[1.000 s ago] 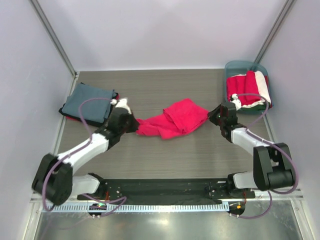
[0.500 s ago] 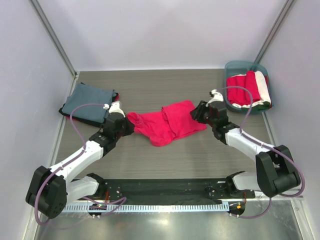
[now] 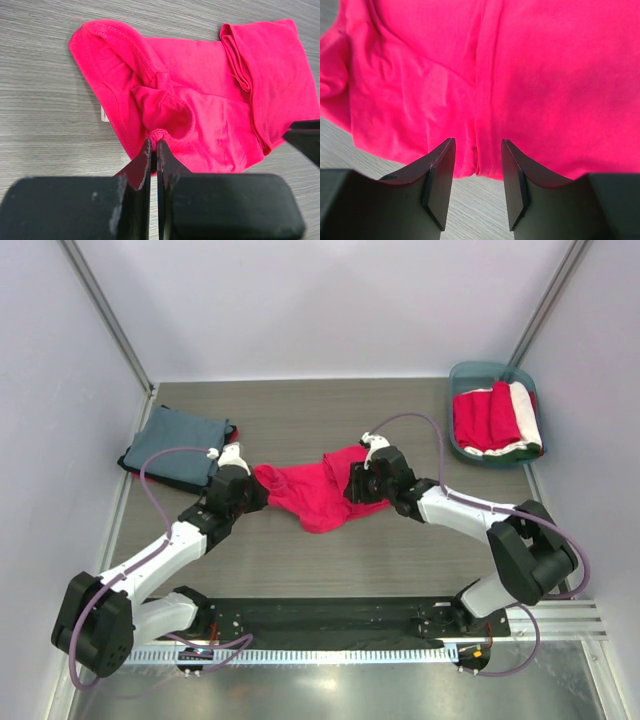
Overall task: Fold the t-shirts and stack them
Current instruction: Flatten the tshirt out
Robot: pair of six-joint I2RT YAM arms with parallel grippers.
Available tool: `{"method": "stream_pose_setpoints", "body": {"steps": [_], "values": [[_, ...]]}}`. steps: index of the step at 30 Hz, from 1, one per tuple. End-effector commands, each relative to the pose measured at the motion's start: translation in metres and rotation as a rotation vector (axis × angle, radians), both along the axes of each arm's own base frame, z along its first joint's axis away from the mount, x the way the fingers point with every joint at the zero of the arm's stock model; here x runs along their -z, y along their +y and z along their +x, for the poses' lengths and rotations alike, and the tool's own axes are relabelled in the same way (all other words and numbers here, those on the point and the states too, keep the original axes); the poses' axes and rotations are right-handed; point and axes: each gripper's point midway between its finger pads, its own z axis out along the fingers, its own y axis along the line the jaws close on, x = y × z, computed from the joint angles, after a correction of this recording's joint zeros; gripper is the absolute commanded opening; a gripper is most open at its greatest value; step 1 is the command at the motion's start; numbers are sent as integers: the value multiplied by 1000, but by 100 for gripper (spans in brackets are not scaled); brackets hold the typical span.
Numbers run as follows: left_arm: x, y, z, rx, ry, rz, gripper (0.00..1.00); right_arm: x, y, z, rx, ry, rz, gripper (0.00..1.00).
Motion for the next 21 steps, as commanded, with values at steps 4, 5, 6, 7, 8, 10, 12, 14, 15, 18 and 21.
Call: {"method": "stream_pose_setpoints", "body": {"steps": [4,5,6,7,8,10,12,14,15,18,21], "values": [[-10,1,5,0,-35,10,0,28,6,-12,-53,51,-77,45],[-10,2,6,0,-34,12,0,30,7,-11,-54,53,-80,44],[-10,1,5,2,-35,14,0,33,8,-11,-52,59,-85,42],[-10,2,6,1,-35,15,0,35,7,-10,-52,63,-90,40],[-10,2,6,0,-34,16,0,39,5,-9,-40,70,-105,34],[-9,2,6,0,-34,20,0,40,2,-6,-21,65,-122,22],[-8,6,7,-16,-30,34,0,31,-14,2,63,25,-166,1],[-1,15,7,-54,-6,53,0,23,-31,5,139,-10,-172,1],[0,19,8,-78,4,54,0,0,-38,8,180,-70,-139,1],[12,40,10,-150,56,47,0,-25,-73,9,299,-125,-88,1],[19,52,10,-190,83,27,0,-27,-94,7,336,-114,-43,2]]}}
